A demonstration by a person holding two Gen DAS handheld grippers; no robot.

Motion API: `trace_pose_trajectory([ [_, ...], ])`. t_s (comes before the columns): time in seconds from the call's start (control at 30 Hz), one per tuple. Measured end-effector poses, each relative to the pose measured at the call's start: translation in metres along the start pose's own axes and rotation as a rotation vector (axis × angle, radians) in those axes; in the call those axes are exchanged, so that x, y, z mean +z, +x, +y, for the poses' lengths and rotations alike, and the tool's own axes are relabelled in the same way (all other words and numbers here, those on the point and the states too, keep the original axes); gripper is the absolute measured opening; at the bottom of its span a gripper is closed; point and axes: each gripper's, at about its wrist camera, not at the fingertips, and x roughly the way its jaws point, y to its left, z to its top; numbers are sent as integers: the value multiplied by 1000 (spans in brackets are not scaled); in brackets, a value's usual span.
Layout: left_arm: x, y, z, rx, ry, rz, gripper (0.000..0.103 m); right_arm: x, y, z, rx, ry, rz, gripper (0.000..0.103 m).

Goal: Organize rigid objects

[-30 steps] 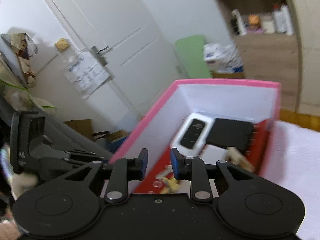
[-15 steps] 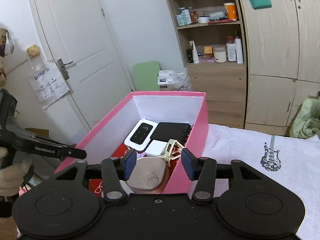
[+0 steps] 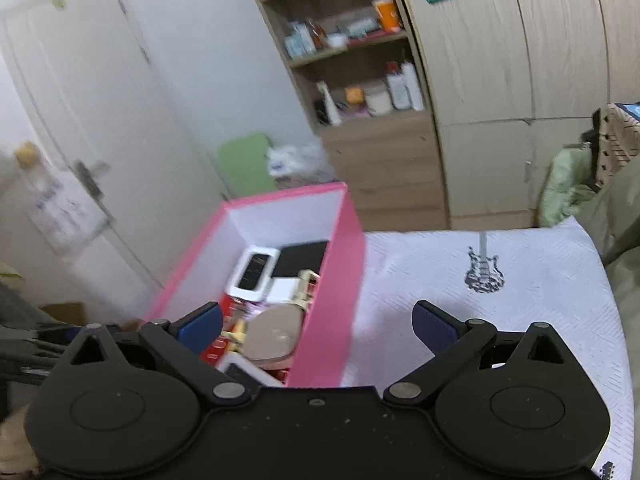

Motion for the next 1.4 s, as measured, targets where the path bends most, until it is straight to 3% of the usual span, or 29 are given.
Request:
trace_pose_trajectory([
  [0.13, -13, -9, -20, 64, -1, -56, 85, -17, -26, 13, -102, -102, -73, 102],
  [0.23, -24, -10, -34, 118, 7, -78, 85, -28, -42, 17, -113, -127, -110, 102],
  [0.33, -32, -9, -44, 118, -1, -86, 85, -36, -53, 14, -126, -117, -141, 102],
  [0.8, -49, -9, -66, 100, -30, -70, 89, -54, -61, 15, -209, -179, -112, 102],
  [1.4, -54, -4, -78, 154, -11, -64, 92, -62, -60, 8, -266, -171, -121, 102],
])
